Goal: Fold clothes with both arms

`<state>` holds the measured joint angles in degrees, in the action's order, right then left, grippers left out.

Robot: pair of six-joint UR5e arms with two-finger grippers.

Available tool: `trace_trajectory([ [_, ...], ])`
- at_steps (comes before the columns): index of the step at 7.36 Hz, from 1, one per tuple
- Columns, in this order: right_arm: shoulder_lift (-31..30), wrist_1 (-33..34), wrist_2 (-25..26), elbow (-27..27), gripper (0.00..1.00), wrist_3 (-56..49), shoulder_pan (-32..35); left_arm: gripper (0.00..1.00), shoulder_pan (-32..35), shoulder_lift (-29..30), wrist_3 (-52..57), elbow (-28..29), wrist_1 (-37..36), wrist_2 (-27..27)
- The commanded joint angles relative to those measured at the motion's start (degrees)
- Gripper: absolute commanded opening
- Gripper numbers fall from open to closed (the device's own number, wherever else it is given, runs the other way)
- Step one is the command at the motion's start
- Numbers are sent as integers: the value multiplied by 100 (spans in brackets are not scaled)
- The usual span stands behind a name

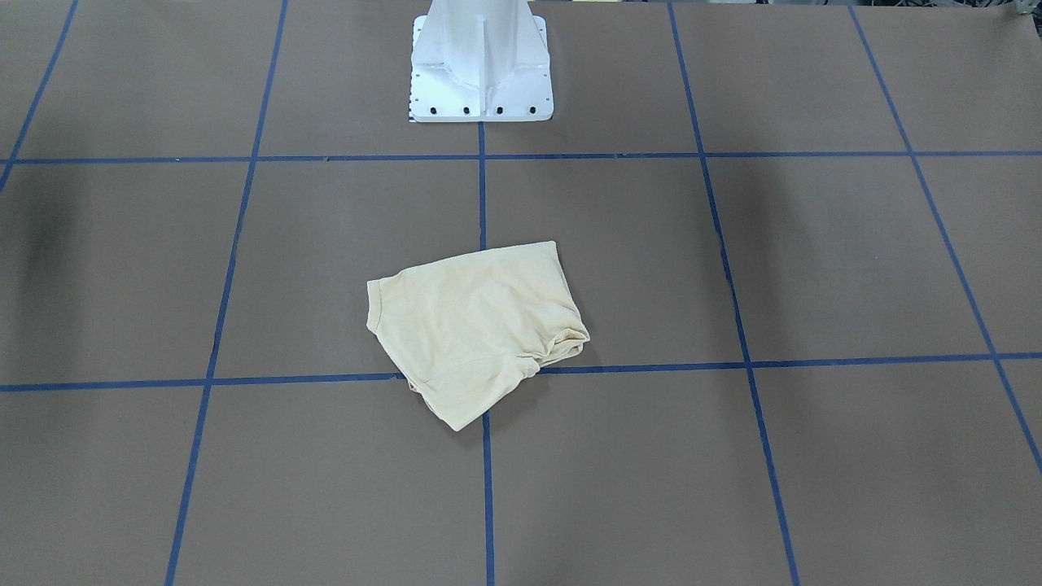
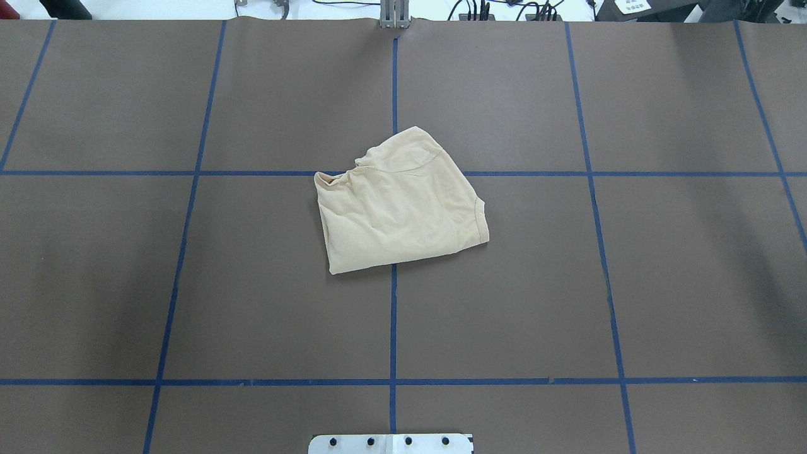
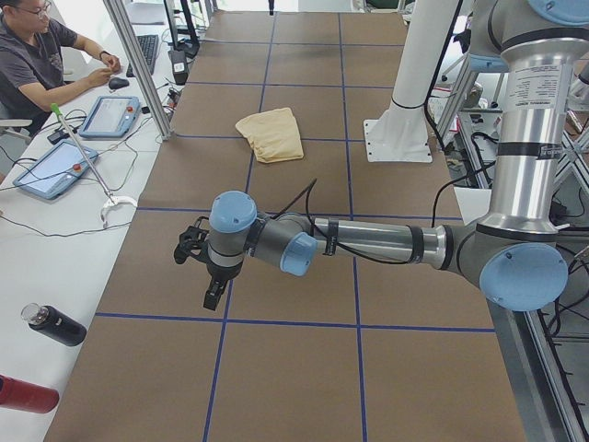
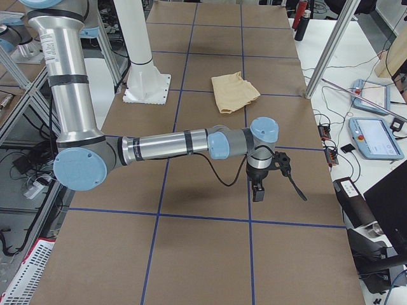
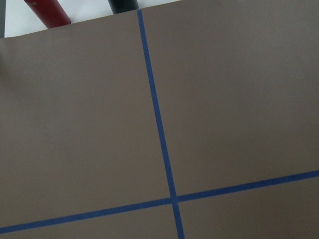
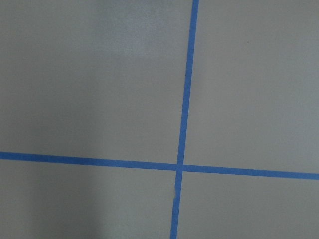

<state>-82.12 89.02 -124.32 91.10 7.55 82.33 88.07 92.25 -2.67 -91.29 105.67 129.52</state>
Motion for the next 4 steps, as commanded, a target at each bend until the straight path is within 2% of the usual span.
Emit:
trace_trajectory([
  [1, -111, 10, -4, -13, 100, 18, 3, 100, -27, 30, 458, -264, -1192, -41],
  [2, -112, 45, -65, -39, 100, 19, 3, 100, -36, -22, 791, -484, -1676, -76],
  [4, -190, 54, -136, -31, 100, 19, 3, 100, -36, 30, 1337, -416, -2530, -76],
])
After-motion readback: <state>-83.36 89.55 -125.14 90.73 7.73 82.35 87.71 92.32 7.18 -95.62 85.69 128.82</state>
